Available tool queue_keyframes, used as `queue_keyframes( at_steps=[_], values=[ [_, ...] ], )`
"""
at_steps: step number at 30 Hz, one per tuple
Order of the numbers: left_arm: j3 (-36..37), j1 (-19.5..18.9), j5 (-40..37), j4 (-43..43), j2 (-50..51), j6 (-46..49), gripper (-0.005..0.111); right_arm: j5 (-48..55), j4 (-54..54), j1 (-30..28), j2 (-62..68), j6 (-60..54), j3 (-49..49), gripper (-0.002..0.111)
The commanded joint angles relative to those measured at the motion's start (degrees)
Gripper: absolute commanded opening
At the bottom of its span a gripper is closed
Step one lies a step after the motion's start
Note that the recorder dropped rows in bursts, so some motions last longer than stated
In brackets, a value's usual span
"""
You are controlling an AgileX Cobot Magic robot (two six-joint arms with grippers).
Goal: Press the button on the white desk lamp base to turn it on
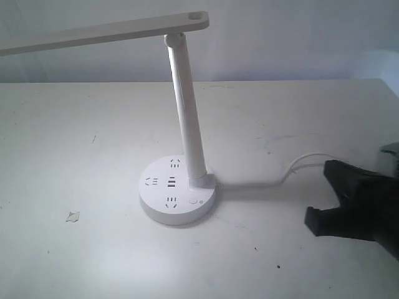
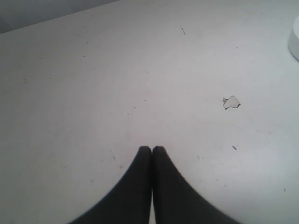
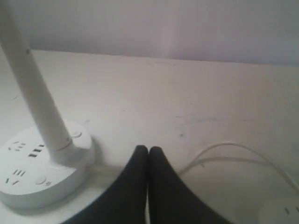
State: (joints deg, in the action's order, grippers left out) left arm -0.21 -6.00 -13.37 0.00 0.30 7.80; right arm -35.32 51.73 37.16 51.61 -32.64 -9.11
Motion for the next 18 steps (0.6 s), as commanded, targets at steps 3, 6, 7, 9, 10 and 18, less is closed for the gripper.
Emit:
queue_keyframes(
  at_steps=[3,6,7,9,10,18],
  values=[
    [0.21,-0.09,0.1,-0.58,-0.3,-0.09,0.0,-2.86,4.33,0.08,-9.24,-2.68,6.66,0.0],
    [0.21,-0.09,0.1,-0.58,-0.3,-0.09,0.0,-1.96,4.56,0.08,-11.03,-3.31,8.72,0.0],
    [0.21,-0.09,0.1,-0.58,-0.3,-0.09,0.0,-1.7,4.77,0.08,-11.28,-3.18,9.11,0.0],
    [0.21,-0.09,0.1,-0.58,-0.3,-0.09,0.0,0.4,5.19,0.08,-11.45,-2.61,9.11,0.0],
    [0.21,-0.09,0.1,-0.58,-0.3,-0.09,0.0,2.12,5.31,0.08,-11.45,-1.42,9.11,0.0],
    [0.21,-0.09,0.1,-0.58,-0.3,-0.09,0.0,4.9,5.17,0.08,-11.45,0.39,9.11,0.0]
  ],
)
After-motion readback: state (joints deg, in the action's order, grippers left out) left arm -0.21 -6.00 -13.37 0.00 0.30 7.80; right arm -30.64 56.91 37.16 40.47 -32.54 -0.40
